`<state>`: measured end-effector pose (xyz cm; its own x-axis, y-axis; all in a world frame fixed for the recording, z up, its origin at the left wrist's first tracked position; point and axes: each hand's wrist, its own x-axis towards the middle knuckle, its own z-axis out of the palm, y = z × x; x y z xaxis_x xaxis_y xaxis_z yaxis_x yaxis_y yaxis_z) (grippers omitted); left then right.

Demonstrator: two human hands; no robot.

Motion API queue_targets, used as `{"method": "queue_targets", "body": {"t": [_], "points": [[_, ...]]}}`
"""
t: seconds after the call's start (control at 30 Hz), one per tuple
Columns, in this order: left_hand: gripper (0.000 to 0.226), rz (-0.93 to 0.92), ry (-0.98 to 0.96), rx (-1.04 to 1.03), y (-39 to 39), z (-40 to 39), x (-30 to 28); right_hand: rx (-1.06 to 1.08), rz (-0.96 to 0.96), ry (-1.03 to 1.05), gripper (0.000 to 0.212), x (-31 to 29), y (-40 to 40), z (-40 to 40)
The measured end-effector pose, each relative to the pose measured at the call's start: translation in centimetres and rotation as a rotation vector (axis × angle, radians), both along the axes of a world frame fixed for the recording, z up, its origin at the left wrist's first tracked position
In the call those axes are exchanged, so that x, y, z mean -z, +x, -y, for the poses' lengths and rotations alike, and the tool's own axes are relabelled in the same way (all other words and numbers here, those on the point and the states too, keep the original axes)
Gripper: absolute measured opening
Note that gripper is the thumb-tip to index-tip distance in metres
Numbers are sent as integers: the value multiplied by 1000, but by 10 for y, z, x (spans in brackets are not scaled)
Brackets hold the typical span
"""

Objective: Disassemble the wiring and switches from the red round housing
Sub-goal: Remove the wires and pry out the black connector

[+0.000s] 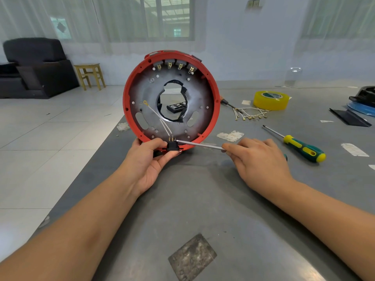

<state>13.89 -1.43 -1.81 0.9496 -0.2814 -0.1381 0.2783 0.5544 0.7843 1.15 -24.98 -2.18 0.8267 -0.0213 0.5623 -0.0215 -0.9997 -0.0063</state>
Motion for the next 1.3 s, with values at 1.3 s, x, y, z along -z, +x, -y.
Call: {"method": "queue_targets", "body": {"t": [1.3], "points": [[45, 19, 40, 43, -3, 1, -1, -6, -7, -160, 28, -15, 1, 15]]}}
